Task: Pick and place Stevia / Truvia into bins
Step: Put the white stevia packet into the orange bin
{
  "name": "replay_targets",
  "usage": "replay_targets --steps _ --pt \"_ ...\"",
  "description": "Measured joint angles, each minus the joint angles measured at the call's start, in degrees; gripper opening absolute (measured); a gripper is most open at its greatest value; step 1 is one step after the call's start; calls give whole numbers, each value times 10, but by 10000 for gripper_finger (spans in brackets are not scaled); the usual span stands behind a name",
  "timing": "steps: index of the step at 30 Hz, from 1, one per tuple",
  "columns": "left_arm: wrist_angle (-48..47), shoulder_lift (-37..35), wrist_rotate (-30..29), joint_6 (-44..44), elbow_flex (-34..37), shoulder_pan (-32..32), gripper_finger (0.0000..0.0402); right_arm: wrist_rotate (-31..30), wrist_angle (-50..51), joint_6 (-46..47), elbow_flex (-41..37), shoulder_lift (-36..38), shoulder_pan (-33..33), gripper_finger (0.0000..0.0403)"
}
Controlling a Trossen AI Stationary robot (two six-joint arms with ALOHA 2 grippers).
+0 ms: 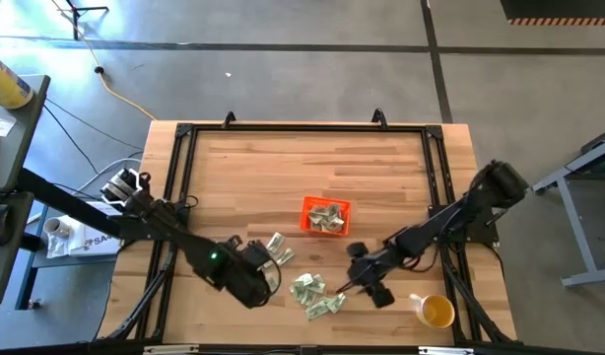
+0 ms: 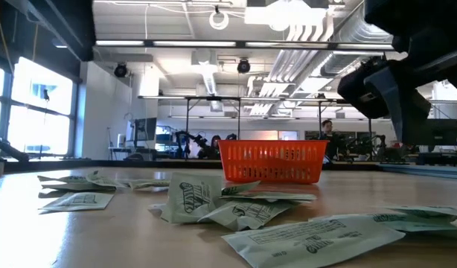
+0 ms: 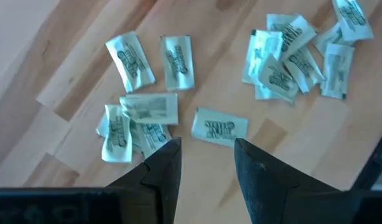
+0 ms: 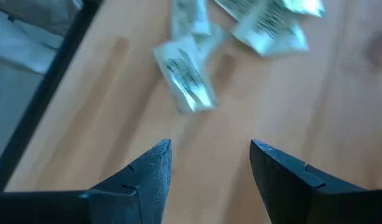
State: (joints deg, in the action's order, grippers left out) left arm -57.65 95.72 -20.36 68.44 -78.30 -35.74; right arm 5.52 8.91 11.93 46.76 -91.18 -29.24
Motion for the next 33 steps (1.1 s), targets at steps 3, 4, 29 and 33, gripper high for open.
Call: replay_targets --steps 3,4,29,33 --pt "-2 0 -10 8 0 -17 181 0 1 -4 46 -50 -8 206" --pt "-4 0 -13 9 0 -22 181 0 0 -3 60 -67 -10 206" --pt "-95 -67 -40 -17 60 -36 156 -29 -11 60 111 -162 -13 208" --pt "-96 -72 -41 -9 69 -37 151 -33 -10 57 111 -163 -13 208"
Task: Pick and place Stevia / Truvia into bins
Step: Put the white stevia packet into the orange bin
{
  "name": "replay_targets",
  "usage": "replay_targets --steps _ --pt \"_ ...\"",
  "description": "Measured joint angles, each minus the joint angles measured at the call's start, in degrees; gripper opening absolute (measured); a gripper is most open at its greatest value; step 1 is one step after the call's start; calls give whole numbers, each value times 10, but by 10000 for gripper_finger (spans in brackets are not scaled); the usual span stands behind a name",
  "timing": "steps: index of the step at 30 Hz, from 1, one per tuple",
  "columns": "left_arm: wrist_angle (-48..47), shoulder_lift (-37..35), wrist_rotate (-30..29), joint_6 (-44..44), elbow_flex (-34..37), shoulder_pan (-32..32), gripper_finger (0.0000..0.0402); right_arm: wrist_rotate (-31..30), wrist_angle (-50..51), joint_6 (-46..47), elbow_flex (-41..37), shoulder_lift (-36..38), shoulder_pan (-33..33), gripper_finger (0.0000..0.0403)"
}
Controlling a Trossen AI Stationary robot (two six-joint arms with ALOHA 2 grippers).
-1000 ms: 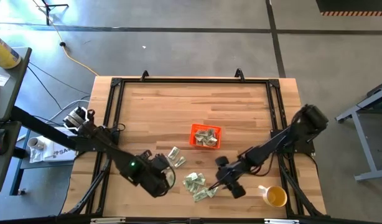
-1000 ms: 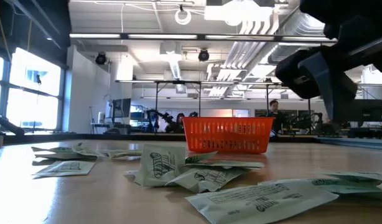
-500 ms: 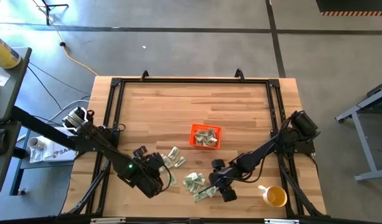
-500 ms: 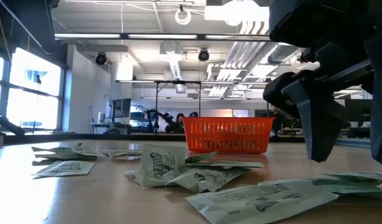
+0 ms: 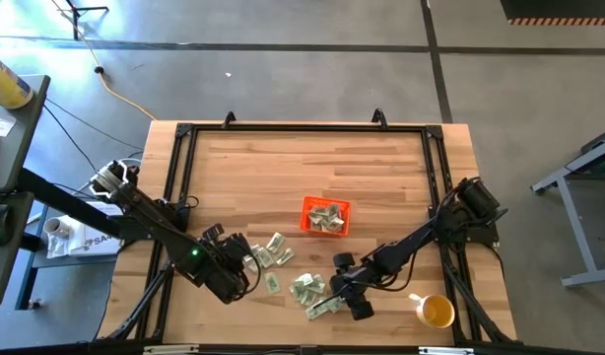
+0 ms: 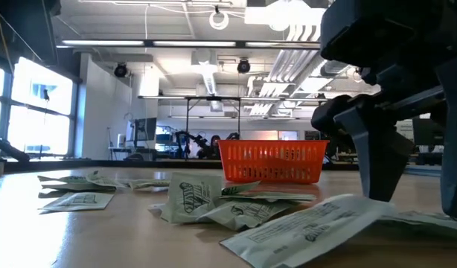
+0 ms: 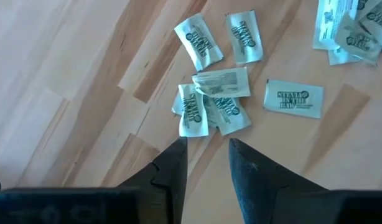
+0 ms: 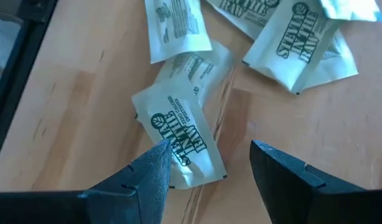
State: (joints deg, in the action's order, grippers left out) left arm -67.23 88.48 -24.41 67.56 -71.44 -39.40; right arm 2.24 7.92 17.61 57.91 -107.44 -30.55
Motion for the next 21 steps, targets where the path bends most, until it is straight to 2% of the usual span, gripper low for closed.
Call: replay_targets --steps 4,7,11,18,21 --pt "-3 1 -3 -3 0 0 150 -29 13 7 2 -7 0 204" --pt "-10 1 -6 -3 0 0 150 -49 41 44 4 -15 1 186" --pt "-20 1 -8 -3 0 0 150 -73 67 89 3 -16 14 136" --pt "-22 1 -17 -4 0 0 150 -83 69 127 1 -2 51 17" --pt "-22 1 -19 -4 0 0 150 -106 88 134 -2 20 58 11"
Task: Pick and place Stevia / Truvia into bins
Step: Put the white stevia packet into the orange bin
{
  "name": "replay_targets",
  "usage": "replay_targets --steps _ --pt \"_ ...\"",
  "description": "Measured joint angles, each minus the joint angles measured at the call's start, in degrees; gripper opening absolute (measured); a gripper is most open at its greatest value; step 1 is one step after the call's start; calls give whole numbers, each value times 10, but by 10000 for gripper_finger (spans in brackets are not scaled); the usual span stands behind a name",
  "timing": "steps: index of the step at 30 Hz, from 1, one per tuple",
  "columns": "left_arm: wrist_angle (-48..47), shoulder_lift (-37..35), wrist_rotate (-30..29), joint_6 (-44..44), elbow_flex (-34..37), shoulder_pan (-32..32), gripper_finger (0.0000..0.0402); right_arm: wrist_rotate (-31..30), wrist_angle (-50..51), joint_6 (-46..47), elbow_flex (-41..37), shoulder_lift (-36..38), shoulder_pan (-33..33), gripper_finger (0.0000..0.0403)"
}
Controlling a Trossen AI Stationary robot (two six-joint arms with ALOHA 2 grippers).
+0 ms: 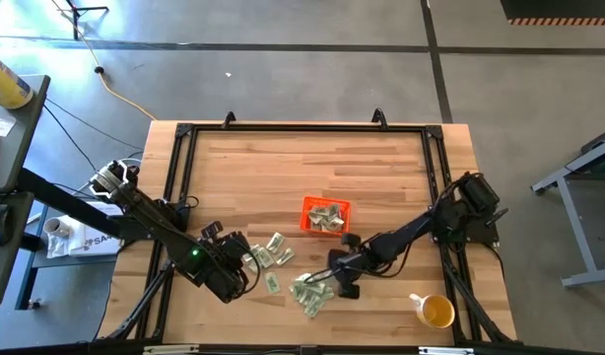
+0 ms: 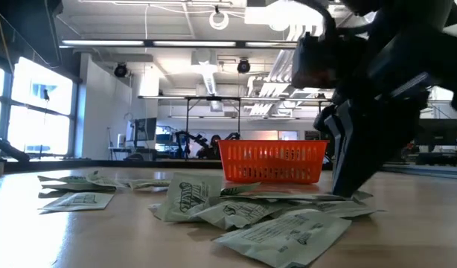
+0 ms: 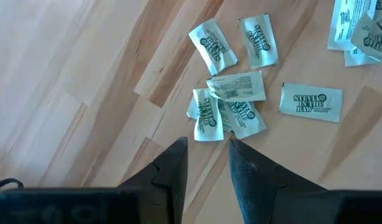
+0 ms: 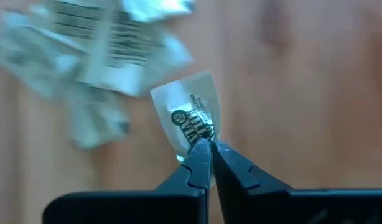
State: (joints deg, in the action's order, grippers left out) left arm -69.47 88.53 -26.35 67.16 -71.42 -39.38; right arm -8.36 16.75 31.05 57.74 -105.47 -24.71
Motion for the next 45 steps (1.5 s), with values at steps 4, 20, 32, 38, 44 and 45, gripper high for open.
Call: replay_targets --steps 4,20,32,38,44,45 --pt "0 0 0 2 0 0 150 -36 36 29 -1 56 7 11" --pt "135 -47 43 -77 62 106 149 -114 85 -14 1 168 191 17" --pt "224 -59 92 -208 135 230 167 1 93 -15 1 166 231 221" --pt "338 -46 131 -173 181 267 240 -101 174 38 2 214 167 267" --pt "371 15 146 -158 186 301 283 -138 266 125 2 225 130 267" --pt "383 27 154 -158 185 302 282 -138 270 132 2 224 126 267"
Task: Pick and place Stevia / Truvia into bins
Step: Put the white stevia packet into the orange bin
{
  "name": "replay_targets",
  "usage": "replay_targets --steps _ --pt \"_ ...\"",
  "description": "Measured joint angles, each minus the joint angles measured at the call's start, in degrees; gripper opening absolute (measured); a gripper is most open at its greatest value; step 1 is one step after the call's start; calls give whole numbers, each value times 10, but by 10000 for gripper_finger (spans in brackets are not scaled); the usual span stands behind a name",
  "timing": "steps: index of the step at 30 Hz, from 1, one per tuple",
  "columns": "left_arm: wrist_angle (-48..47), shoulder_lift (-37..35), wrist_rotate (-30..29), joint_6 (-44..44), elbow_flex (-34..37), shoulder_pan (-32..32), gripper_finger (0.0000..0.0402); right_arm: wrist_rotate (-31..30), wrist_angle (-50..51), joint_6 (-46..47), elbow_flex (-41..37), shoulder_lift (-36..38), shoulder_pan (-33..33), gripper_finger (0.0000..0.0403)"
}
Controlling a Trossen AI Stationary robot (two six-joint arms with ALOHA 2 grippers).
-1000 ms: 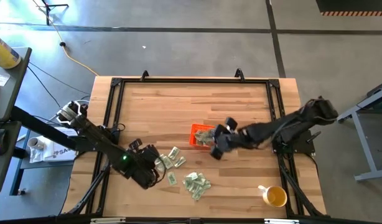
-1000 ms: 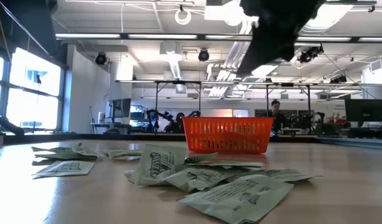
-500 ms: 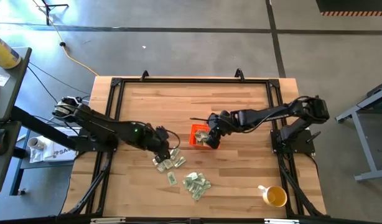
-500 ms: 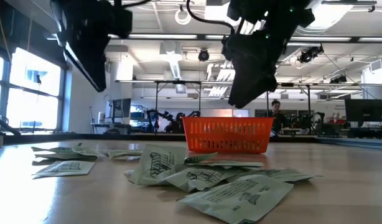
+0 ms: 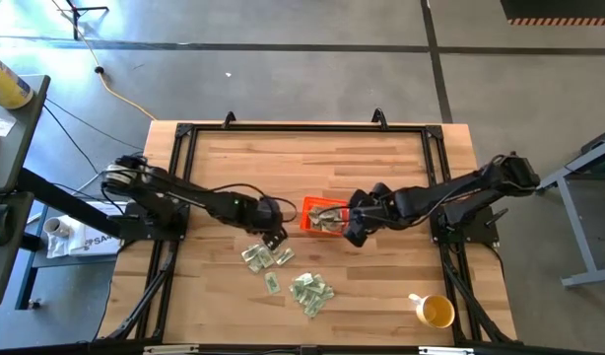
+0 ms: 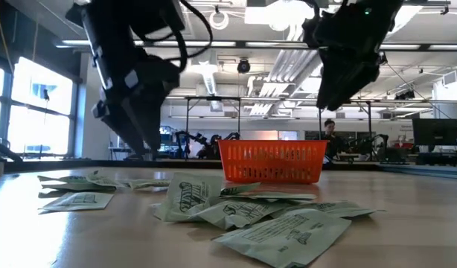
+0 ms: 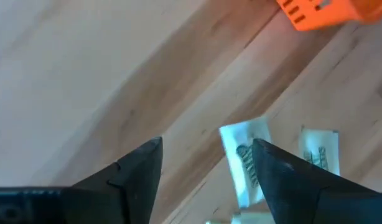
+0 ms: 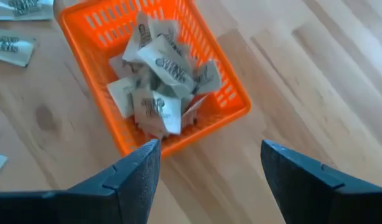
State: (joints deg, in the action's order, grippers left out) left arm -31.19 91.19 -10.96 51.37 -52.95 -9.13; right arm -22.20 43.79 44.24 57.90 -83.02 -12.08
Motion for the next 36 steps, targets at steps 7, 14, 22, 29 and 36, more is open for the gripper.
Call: replay_targets --steps 7,14,22,29,36 --pt "-8 54 1 4 -31 -11 251 1 5 22 0 -1 -4 268" --pt "0 92 -1 19 -37 -29 223 -1 5 20 0 -1 7 269" --pt "-7 126 -61 6 -41 -54 213 -5 7 20 0 -1 15 268" --pt "-8 129 -88 -64 -39 -23 128 -13 1 29 0 -1 14 268" --pt "1 119 -78 -153 -42 29 22 -77 1 115 0 20 -18 268"
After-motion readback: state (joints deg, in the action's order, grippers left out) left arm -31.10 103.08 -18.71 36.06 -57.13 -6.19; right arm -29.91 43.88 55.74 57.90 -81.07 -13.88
